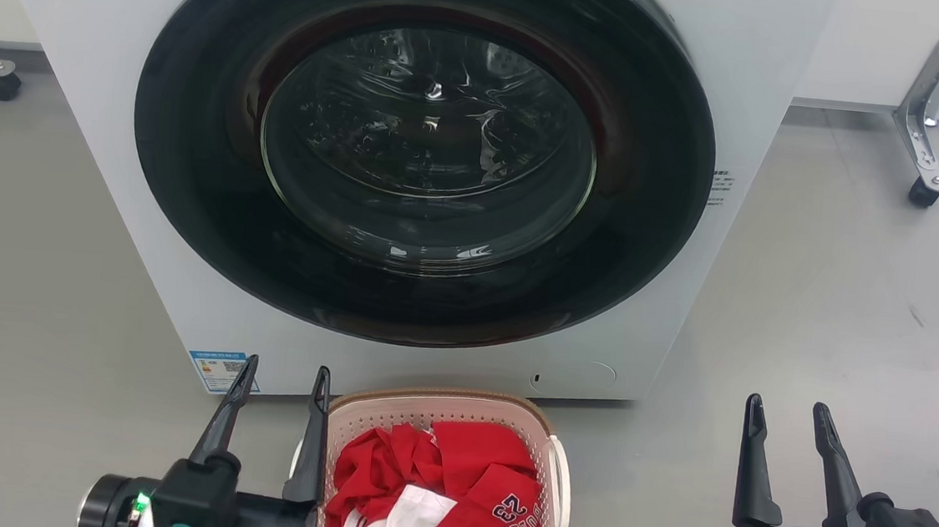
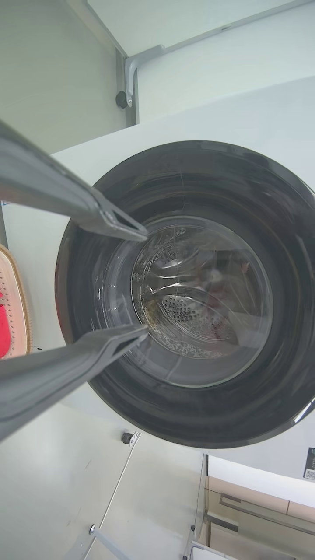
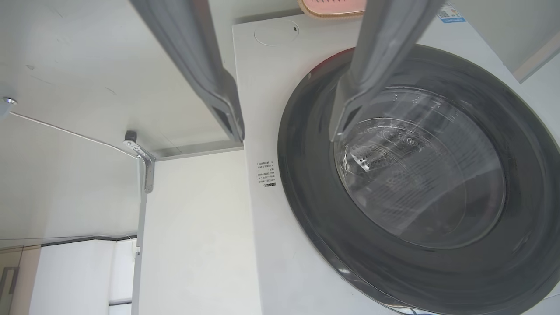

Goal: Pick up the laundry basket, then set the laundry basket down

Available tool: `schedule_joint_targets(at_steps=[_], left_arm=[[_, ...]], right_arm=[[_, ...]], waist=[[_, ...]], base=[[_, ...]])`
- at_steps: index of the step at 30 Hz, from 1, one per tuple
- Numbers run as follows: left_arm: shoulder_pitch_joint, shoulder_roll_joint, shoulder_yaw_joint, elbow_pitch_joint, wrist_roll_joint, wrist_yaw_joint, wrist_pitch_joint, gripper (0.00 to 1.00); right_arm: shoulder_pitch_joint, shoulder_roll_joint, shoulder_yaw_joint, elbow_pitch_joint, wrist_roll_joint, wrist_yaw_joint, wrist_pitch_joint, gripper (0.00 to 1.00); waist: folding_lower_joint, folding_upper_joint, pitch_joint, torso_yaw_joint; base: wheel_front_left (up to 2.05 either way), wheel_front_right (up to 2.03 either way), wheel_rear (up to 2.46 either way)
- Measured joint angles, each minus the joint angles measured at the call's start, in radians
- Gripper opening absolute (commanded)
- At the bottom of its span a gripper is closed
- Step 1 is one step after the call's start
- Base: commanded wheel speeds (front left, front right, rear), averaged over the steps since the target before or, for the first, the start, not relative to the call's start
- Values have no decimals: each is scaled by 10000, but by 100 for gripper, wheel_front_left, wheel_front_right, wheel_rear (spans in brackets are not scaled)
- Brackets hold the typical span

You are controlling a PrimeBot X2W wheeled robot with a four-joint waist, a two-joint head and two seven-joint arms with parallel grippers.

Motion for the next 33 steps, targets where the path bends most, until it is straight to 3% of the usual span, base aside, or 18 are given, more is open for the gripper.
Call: schedule_joint_targets(at_steps=[14,33], left_arm=[[43,-38,-362,-585,2230,351,-518,100],[43,-117,-288,-573,2207,351,-525,100]], right_arm=[[19,-21,345,-658,-2209,-345,-512,100],[18,-23,401,-673,-2316,-347,-539,100]], waist=[[0,0,149,32],[0,0,255,17]], base=[[0,0,0],[0,0,0]])
